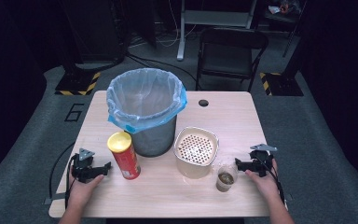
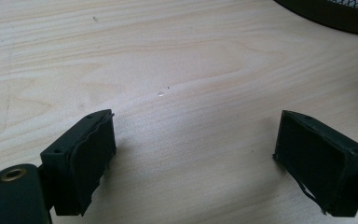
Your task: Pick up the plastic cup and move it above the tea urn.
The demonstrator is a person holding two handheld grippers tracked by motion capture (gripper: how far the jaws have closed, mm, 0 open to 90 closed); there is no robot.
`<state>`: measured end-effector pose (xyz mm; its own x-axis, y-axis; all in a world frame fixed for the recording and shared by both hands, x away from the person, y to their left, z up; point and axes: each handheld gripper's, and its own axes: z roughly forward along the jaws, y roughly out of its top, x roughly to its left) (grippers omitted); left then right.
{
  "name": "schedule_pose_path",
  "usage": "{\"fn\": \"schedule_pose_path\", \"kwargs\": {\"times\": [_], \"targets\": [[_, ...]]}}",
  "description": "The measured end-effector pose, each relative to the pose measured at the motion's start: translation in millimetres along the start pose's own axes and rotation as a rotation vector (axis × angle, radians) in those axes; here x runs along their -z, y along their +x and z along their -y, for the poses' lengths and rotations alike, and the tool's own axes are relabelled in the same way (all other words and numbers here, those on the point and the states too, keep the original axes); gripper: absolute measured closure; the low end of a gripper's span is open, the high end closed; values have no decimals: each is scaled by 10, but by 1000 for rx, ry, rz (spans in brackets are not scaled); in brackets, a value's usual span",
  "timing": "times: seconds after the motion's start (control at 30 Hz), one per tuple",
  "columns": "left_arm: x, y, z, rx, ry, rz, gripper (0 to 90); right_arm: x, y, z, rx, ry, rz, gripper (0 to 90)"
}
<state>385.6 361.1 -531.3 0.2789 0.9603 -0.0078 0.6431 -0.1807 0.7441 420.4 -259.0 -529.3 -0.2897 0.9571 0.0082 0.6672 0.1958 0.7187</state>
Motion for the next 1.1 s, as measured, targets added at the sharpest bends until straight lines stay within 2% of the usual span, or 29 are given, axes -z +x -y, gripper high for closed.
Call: {"fn": "schedule_pose_path", "kwargs": {"times": [0.17,0.4,0.7,0.83,0.9,1.1], "targets": [[1,-4,1,10,2,4,121,4,7,2,-2,0,5,4],[17,-9,19,-5,-2,22,121,14,12,6,7,-5,-2,26],[23,-8,23,3,-5,19,137,18,21,11,3,-9,3,33],[28,-4,24,-5,-4,14,139,39,21,27,14,-15,-1,70],[27,-3,24,-5,-6,13,140,72,41,35,18,-20,-12,139],[21,0,22,1,-9,13,142,102,44,27,35,-2,-34,185]]}}
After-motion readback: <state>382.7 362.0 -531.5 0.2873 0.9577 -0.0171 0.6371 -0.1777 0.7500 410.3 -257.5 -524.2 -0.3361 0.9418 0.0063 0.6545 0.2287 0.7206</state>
